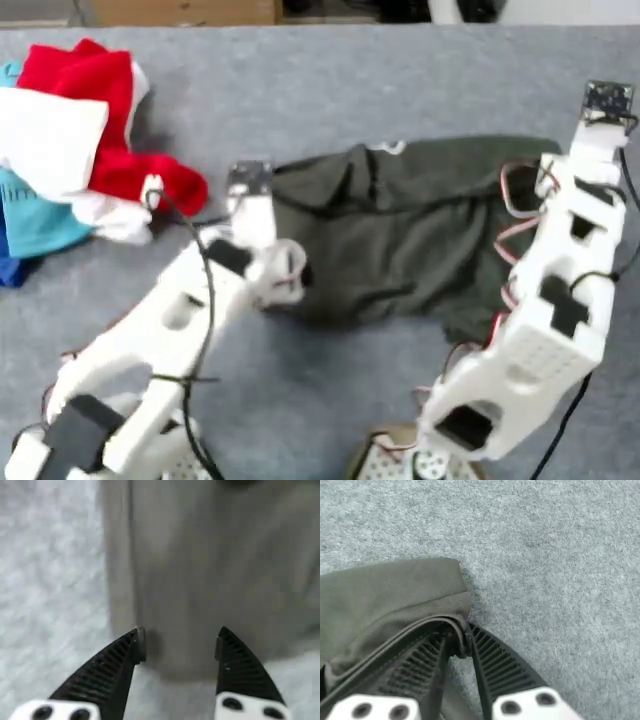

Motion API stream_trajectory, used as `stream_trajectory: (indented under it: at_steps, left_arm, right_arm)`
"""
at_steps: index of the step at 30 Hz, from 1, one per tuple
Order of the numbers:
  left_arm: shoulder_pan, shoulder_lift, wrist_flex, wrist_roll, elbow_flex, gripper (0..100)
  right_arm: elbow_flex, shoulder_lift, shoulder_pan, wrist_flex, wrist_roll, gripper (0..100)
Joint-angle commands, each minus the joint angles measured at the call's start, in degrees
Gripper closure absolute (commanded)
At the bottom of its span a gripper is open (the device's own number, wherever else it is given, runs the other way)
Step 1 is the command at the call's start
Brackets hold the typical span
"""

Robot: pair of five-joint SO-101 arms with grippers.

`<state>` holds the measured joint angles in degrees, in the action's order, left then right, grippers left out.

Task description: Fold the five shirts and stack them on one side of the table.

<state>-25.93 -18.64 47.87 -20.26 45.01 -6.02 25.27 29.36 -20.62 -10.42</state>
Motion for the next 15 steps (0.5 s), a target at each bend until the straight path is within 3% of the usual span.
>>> stream_trajectory:
  at_steps: [1, 11, 15]
  left_arm:
    - [-0.4, 5.0, -7.3, -4.1, -1.2, 77]
    - [1.5, 30.5, 4.5, -5.8, -25.1, 83]
    - [2.8, 37.2, 5.6, -1.9, -36.2, 98]
  right_arm:
    - [3.2, -0.2, 0.5, -0.4, 0.3, 99.7]
    - [3.2, -0.3, 0.6, -0.4, 0.3, 99.7]
    - [3.2, -0.3, 0.6, -0.4, 0.3, 99.7]
